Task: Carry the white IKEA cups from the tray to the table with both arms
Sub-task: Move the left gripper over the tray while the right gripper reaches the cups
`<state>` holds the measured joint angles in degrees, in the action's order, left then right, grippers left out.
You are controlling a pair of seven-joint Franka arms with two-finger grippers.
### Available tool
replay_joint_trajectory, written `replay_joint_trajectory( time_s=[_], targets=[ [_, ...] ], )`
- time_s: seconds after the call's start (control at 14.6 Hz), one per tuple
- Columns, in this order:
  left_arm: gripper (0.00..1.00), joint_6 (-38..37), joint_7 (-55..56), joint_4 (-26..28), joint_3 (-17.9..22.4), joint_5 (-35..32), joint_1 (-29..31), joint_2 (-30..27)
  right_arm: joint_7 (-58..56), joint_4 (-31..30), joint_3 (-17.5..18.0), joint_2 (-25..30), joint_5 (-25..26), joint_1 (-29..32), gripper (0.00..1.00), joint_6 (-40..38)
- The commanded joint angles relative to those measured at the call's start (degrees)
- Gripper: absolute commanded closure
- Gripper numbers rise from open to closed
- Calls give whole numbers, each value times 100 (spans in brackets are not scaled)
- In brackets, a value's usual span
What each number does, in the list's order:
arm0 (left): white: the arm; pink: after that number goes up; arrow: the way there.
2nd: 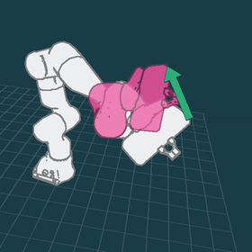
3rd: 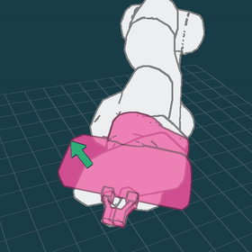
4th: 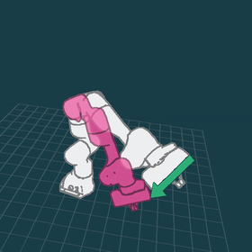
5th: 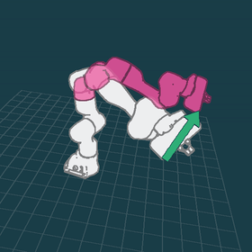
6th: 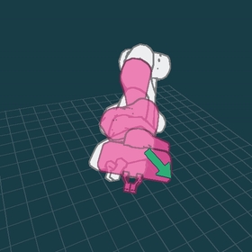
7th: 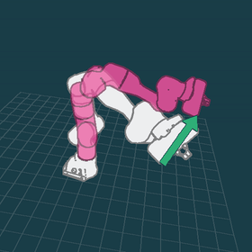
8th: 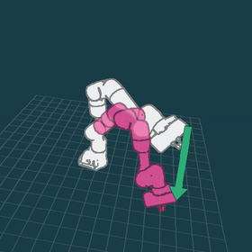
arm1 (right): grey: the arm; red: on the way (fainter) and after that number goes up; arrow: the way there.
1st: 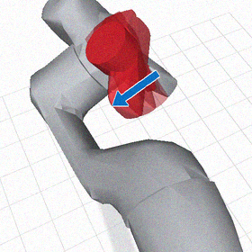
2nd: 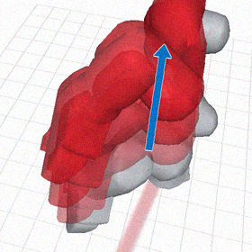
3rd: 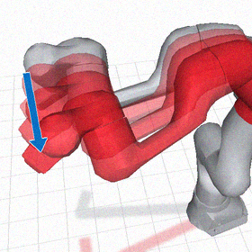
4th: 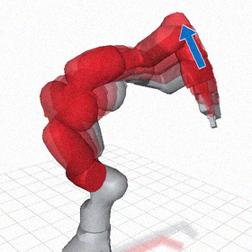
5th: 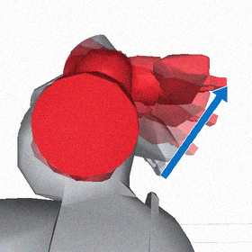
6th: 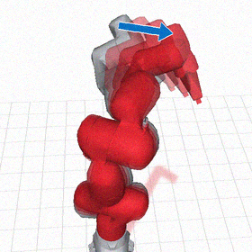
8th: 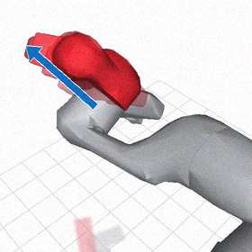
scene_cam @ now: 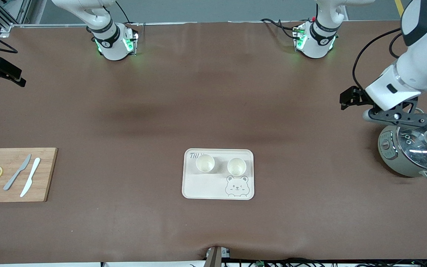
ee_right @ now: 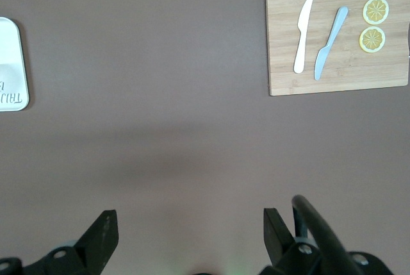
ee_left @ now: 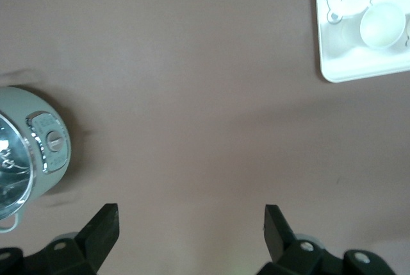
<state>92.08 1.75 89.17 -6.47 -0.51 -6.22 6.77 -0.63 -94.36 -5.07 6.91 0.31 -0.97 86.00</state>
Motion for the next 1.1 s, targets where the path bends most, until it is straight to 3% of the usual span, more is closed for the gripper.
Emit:
replay_joint_trajectory(
  time_s=[0.0,0.41,0.75,1.03],
  targets=[
    [0,397,675,-14,-100,-11,-273,350,-34,102,50,-23,13,62,0,-83],
    [0,1153,1643,-40,-101,-81,-1047,1080,10,119,50,-32,13,132,0,-75],
    [0,1620,1794,-93,-109,-72,-1276,1537,-25,225,50,-269,-40,45,0,232],
    [0,1665,2074,-856,-66,-116,-1513,2231,-25,242,58,-576,-380,44,0,645]
  ],
)
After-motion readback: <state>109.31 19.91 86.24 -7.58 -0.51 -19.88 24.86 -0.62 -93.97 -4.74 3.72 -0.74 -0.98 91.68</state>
